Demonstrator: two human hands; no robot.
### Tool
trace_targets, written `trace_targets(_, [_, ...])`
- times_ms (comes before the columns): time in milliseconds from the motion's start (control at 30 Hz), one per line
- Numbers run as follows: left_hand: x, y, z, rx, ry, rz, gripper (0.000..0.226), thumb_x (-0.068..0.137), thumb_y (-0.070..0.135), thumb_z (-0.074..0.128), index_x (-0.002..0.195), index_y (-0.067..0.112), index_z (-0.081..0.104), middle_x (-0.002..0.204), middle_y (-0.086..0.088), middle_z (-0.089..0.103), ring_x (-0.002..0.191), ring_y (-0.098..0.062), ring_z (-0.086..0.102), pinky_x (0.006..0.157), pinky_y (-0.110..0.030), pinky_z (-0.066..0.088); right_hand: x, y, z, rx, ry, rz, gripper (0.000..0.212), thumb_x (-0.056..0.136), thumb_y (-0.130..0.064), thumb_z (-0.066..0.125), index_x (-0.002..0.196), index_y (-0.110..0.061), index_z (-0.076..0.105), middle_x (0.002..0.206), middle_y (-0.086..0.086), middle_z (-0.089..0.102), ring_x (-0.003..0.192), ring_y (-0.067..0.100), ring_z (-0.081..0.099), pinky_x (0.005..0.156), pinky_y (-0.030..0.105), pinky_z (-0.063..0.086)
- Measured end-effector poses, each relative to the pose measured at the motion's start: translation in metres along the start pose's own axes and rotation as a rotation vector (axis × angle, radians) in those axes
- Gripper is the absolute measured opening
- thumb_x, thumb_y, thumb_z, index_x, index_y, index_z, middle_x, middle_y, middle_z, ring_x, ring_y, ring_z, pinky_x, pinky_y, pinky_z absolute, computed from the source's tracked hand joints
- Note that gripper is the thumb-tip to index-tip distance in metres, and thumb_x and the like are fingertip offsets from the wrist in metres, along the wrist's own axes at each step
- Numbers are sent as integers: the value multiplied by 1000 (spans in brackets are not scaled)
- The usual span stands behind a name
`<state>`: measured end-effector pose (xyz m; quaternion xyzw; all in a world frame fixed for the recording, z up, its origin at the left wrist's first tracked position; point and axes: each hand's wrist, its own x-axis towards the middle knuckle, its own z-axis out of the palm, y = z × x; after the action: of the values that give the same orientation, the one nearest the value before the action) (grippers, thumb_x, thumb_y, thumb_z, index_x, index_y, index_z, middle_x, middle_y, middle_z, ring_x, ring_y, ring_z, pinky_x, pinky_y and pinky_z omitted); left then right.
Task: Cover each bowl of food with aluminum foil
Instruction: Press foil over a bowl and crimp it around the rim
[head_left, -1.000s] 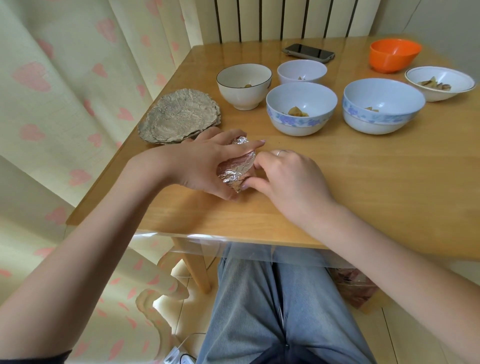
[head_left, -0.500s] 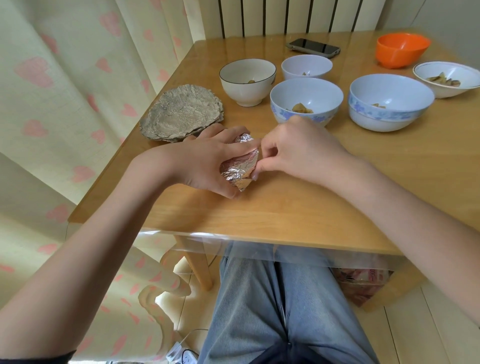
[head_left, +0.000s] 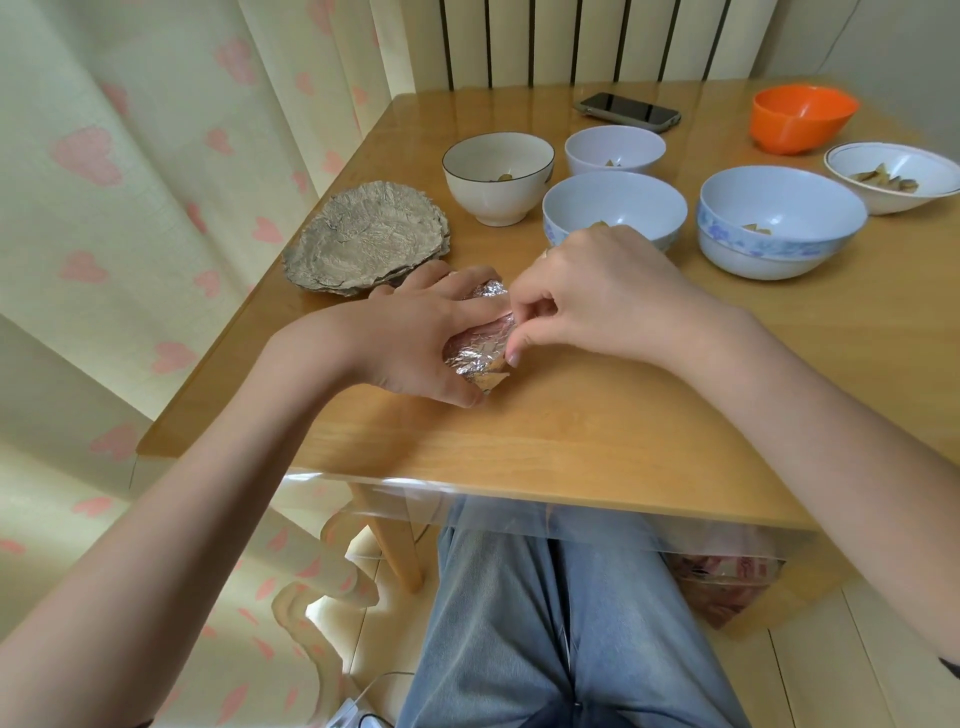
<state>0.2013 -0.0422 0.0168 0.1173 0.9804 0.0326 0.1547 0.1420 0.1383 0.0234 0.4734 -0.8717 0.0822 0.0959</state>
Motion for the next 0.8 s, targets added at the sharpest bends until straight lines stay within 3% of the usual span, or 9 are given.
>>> trace_targets(100, [2, 6, 3, 9, 51, -61, 80, 79, 55, 68, 145, 52, 23, 158, 15, 5, 145, -17, 3, 112, -52, 23, -6, 1, 5, -46, 9, -7, 30, 84, -55, 56, 89, -27, 65, 86, -6, 64, 85, 18, 56, 60, 31, 29])
trace_targets(200, [8, 16, 8, -8, 97, -157, 97, 76, 69, 62, 149, 54, 0, 162, 10, 0, 148, -26, 0, 112, -57, 18, -21, 4, 13, -49, 54, 66, 29, 89, -51, 52, 107, -30, 60, 98, -6, 65, 97, 20, 59, 63, 30, 33])
trace_targets(300, [6, 19, 8, -16, 63, -199, 121, 58, 87, 57, 137, 58, -31, 159, 2, -30, 145, -34, -28, 114, -66, -5, -37, -2, 22, -7, 19, 160, 40, 85, -57, 54, 118, -34, 53, 105, -9, 63, 101, 18, 59, 68, 29, 36])
trace_targets(367, [1, 14, 4, 71, 92, -153, 133, 50, 88, 58, 134, 55, -39, 153, -1, -41, 138, -32, -40, 113, -65, -12, -41, -9, 29, 11, 6, 190, 47, 82, -62, 55, 118, -33, 52, 103, -9, 63, 99, 18, 59, 70, 30, 38])
trace_targets(500, [2, 0, -3, 120, 38, -47, 128, 57, 77, 70, 137, 61, -29, 155, 8, -37, 140, -27, -38, 115, -60, -12, -37, -26, 39, -27, 43, 213, 53, 81, -67, 52, 114, -26, 54, 100, -6, 64, 98, 20, 61, 67, 29, 35])
trace_targets(667, [7, -2, 1, 9, 11, 4, 103, 75, 57, 72, 142, 65, -6, 161, 18, -9, 149, -20, -9, 117, -55, 6, -31, -27, 42, -50, 87, 229, 45, 86, -60, 50, 109, -23, 59, 103, -1, 66, 99, 25, 62, 65, 28, 31])
trace_targets(800, [6, -1, 1, 20, 23, -4, 100, 77, 51, 72, 143, 63, -2, 159, 17, -4, 147, -18, -4, 116, -54, 12, -26, -21, 42, -85, 106, 168, 46, 86, -59, 51, 111, -22, 63, 106, 2, 67, 100, 28, 62, 66, 29, 30])
